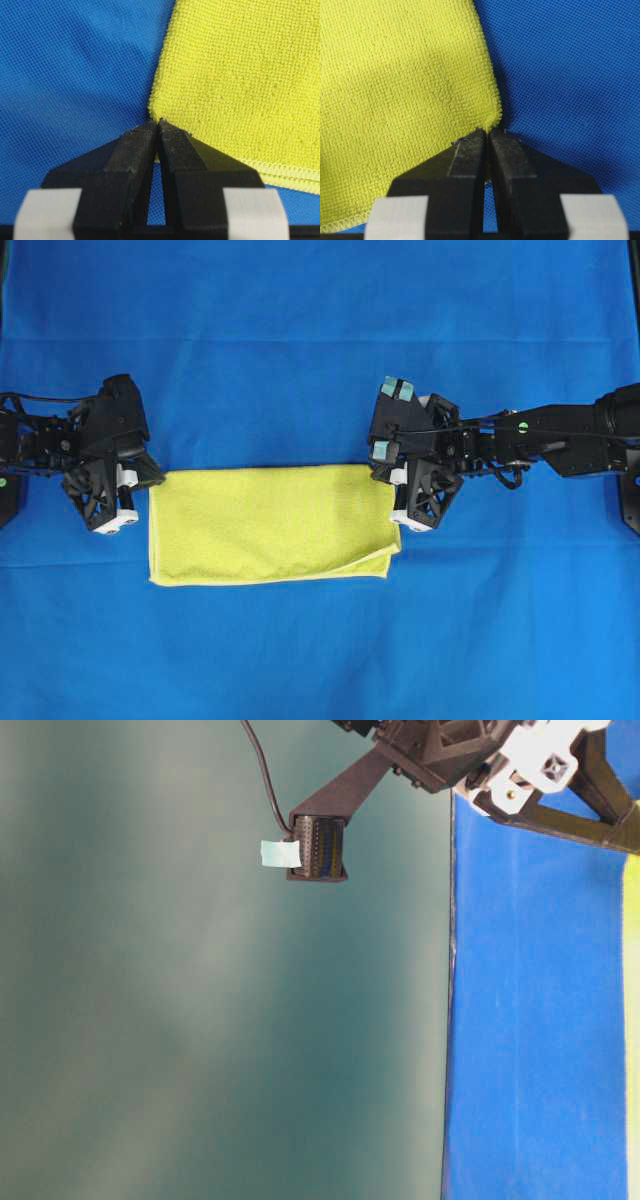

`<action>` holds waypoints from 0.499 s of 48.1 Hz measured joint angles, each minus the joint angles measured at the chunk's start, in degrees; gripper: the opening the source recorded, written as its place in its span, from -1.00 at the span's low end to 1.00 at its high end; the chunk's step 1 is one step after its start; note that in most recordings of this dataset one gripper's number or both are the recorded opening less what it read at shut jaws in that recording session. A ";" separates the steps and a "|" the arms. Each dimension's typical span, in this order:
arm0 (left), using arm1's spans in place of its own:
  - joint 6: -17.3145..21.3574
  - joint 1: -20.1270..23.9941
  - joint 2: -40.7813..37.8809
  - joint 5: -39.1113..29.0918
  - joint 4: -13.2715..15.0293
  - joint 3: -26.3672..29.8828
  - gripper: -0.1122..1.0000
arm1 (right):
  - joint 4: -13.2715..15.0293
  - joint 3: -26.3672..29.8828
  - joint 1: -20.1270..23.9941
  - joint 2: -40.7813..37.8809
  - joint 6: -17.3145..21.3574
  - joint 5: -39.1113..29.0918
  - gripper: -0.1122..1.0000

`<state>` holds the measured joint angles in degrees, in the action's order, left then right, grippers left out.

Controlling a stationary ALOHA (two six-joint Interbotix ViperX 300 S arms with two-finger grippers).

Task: Fold the yellow towel.
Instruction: 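Grasp the left and right ends of the folded towel strip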

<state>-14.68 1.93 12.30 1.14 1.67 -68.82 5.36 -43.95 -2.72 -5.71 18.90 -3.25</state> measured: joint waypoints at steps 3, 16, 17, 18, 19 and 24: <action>0.35 0.00 0.00 0.00 0.00 0.00 -0.78 | 0.00 0.00 -0.09 0.00 0.00 0.00 -0.76; 1.58 -0.09 3.43 -4.04 0.00 2.11 -0.78 | 0.00 0.18 -0.53 1.58 0.18 -2.99 -0.76; 1.58 -0.09 3.96 -4.92 0.00 2.46 -0.78 | 0.00 0.18 -0.62 2.02 0.18 -3.52 -0.76; 1.76 -0.09 4.57 -5.89 0.00 2.72 -0.78 | 0.00 0.35 -0.70 2.46 0.18 -4.22 -0.76; 1.85 -0.09 5.27 -6.86 -0.09 3.16 -0.78 | 0.00 0.53 -0.79 2.99 0.18 -4.83 -0.76; 2.37 -0.09 9.49 -12.66 0.00 5.27 -0.78 | 0.09 1.41 -0.88 6.15 0.09 -8.44 -0.76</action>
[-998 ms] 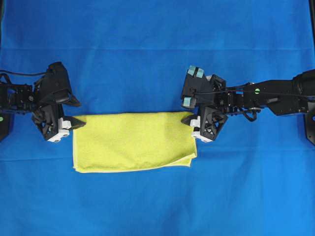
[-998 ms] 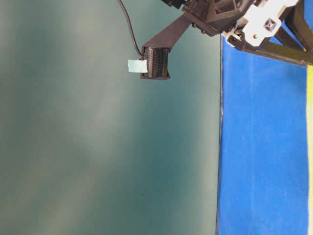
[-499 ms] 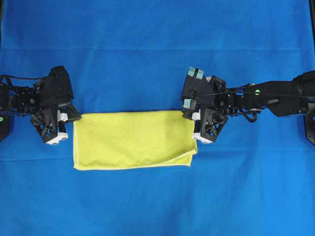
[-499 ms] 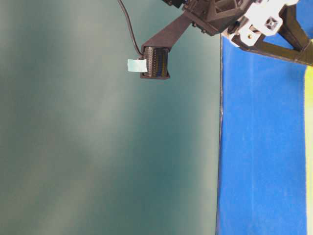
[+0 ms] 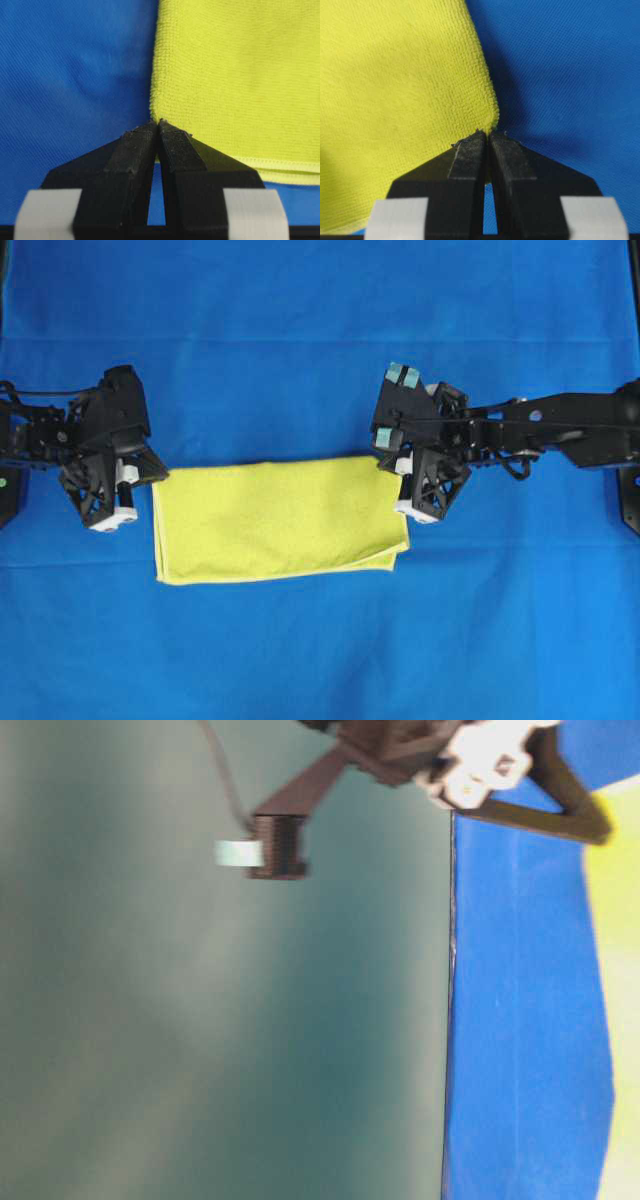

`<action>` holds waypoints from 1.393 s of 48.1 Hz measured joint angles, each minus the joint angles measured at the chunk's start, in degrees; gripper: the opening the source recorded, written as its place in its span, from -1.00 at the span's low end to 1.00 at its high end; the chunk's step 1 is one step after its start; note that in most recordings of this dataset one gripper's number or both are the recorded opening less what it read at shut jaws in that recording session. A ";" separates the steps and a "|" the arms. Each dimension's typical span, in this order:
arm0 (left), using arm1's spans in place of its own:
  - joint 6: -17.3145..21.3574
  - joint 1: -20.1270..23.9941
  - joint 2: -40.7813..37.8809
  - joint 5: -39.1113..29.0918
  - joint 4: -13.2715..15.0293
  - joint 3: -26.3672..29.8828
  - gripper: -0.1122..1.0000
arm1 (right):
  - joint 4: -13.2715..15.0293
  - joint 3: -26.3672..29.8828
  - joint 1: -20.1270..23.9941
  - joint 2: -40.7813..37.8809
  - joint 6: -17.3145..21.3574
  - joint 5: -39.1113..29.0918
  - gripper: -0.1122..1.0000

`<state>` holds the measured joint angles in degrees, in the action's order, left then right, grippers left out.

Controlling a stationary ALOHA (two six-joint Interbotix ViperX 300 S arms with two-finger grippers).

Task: Fold the yellow towel.
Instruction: 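Grasp the left and right ends of the folded towel strip, then lift the left end with the left gripper and fold it over toward the right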

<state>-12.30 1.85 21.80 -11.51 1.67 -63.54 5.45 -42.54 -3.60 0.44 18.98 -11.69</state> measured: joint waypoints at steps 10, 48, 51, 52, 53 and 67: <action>-0.44 0.00 9.05 -7.29 0.00 3.43 -0.78 | 0.97 1.76 0.00 6.94 0.00 -6.33 -0.76; 0.00 -5.80 12.57 2.20 0.00 5.19 -0.78 | 1.93 2.46 -7.29 12.04 0.26 -10.02 -0.76; 0.35 -7.21 9.84 5.45 0.00 6.06 -0.78 | 2.46 2.46 -9.49 12.04 0.35 -10.02 -0.76; 0.53 -7.56 8.88 6.33 0.00 6.42 -0.78 | 2.81 2.46 -10.28 12.04 0.35 -10.02 -0.76; 0.79 -7.91 8.00 7.12 0.00 6.77 -0.78 | 3.25 2.46 -11.16 12.04 0.35 -9.84 -0.76; 10.11 -11.69 -7.65 15.47 0.00 16.61 -0.78 | 6.42 3.87 -19.16 11.69 0.26 -6.68 -0.76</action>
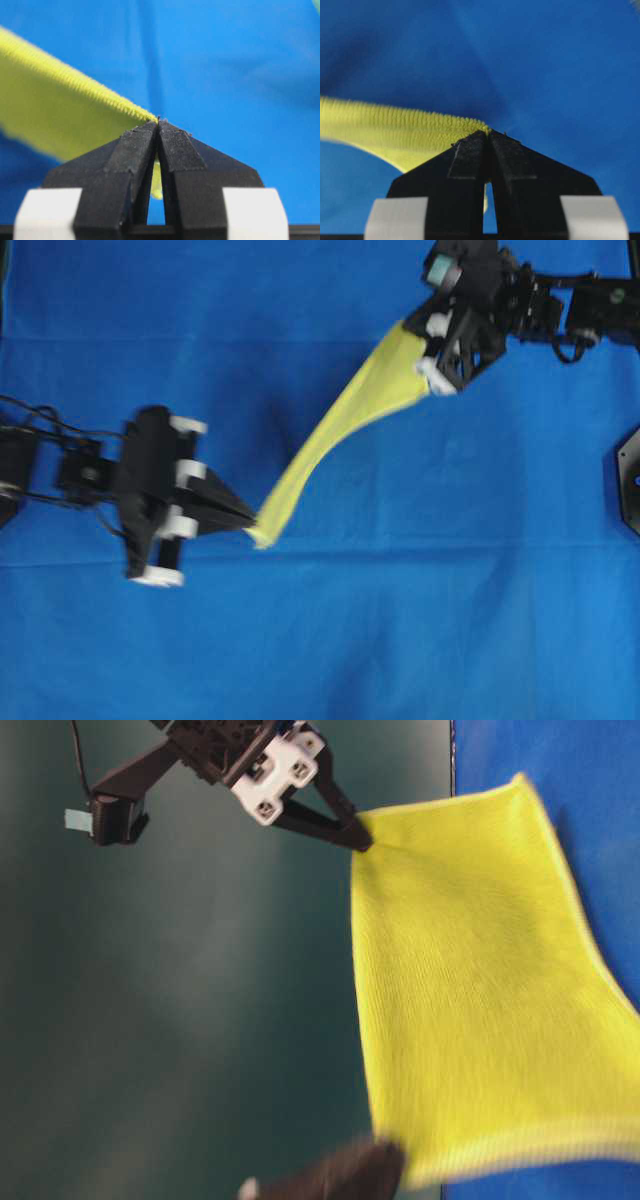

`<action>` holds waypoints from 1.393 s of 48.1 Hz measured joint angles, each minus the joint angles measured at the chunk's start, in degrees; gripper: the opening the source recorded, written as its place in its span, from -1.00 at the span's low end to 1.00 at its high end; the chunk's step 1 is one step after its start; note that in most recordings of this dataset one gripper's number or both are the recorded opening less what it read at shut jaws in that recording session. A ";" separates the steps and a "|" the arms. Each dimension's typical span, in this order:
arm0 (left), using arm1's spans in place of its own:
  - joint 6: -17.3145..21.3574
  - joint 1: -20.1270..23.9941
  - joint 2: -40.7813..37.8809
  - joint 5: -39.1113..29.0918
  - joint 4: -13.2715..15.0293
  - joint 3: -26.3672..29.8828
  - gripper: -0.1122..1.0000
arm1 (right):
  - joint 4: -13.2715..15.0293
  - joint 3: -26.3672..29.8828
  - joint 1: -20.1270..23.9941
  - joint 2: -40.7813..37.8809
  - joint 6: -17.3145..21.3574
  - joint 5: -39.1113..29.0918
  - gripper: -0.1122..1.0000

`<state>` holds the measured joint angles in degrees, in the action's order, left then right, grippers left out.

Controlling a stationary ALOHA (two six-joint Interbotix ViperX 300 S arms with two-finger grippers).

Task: Fold the yellow towel.
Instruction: 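Lift the left end with the left gripper and fold it over toward the right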

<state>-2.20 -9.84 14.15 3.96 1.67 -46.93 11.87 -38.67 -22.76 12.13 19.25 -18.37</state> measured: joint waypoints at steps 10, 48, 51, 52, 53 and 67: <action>3.60 -0.18 -9.58 2.64 0.00 8.35 -0.78 | 1.49 2.46 -2.99 -2.37 -0.35 3.16 -0.76; 6.68 -0.09 -21.18 3.16 0.00 21.27 -0.78 | 3.52 4.31 -4.13 -4.22 -0.62 5.10 -0.76; 7.12 -0.09 -22.50 3.16 0.09 22.85 -0.78 | 3.60 2.55 -4.57 -2.99 -0.62 5.10 -0.76; 7.38 -0.09 -23.20 3.16 0.00 23.73 -0.78 | 3.60 1.93 -4.66 -2.46 -0.62 5.10 -0.76; 7.56 -0.09 -23.82 3.16 0.00 24.43 -0.78 | 3.60 1.23 -4.92 -1.76 -0.62 5.10 -0.76; 10.28 -0.09 -33.57 3.08 0.00 37.53 -0.78 | 3.60 -8.35 -6.68 8.88 -0.88 4.31 -0.76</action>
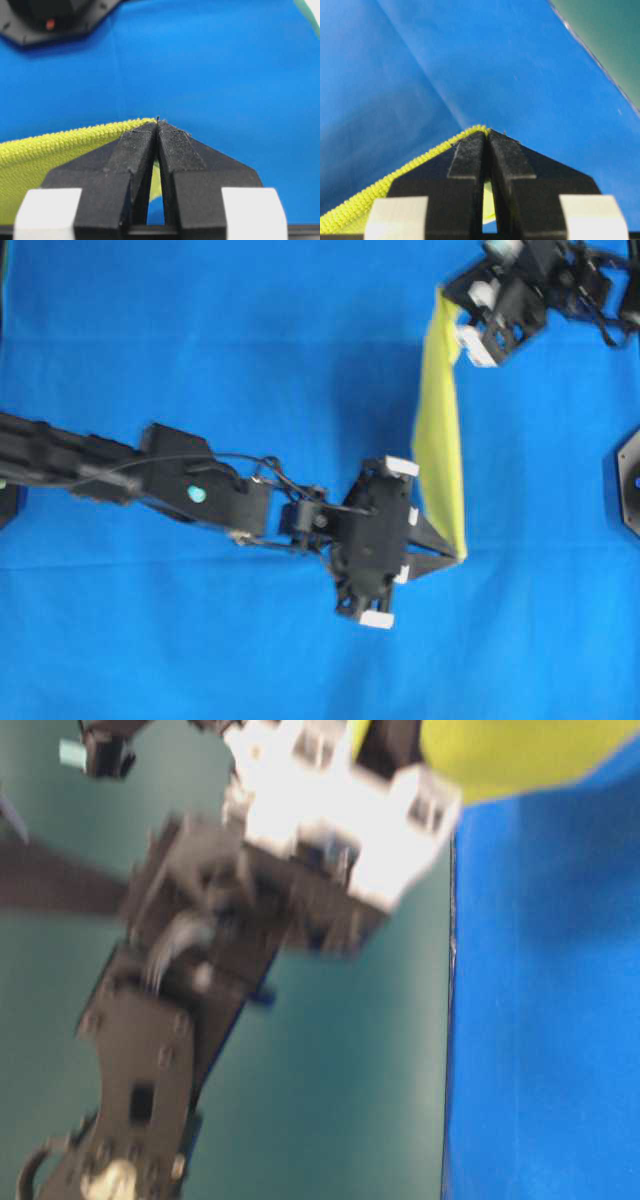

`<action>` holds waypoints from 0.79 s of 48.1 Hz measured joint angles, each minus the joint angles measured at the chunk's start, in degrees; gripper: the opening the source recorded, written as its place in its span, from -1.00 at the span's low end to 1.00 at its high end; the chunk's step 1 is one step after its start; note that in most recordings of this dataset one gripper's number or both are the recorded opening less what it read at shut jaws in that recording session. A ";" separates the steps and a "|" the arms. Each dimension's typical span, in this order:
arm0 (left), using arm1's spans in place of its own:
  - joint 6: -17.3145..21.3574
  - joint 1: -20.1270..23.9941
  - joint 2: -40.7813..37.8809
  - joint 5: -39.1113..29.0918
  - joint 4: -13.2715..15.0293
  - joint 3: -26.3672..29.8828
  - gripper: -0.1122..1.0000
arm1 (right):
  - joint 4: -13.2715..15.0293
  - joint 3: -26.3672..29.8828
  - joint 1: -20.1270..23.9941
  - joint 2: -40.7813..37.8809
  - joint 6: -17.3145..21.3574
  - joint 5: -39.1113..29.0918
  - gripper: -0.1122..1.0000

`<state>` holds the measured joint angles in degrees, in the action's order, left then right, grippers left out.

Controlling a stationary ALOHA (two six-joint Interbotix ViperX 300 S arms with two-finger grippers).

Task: Fold the yellow towel.
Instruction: 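Lift the left end with the left gripper and fold it over toward the right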

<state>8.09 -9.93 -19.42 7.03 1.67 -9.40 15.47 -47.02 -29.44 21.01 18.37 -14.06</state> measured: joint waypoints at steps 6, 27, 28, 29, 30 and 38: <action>0.26 0.00 -2.81 0.00 0.00 3.96 -0.78 | 0.09 -1.32 -0.09 2.29 -0.44 -1.58 -0.76; -4.13 0.00 -2.90 5.19 0.09 -5.98 -0.78 | 0.18 2.11 0.35 -10.46 -1.05 4.83 -0.76; -4.57 0.00 -2.46 5.71 0.09 -7.03 -0.78 | 0.18 2.55 0.53 -11.34 -1.05 5.54 -0.76; -5.01 0.00 -2.02 6.06 0.09 -8.17 -0.78 | 0.18 3.08 0.79 -12.30 -0.97 6.15 -0.76; -5.45 0.00 -1.67 6.33 0.09 -9.32 -0.78 | 0.18 3.60 0.97 -13.18 -0.97 6.77 -0.76; -9.14 -0.35 1.85 8.09 0.09 -17.93 -0.78 | 0.18 8.70 2.90 -20.13 -0.70 9.32 -0.76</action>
<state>-1.05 -10.28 -17.58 15.12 1.76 -27.33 15.64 -38.32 -26.54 0.88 17.67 -4.75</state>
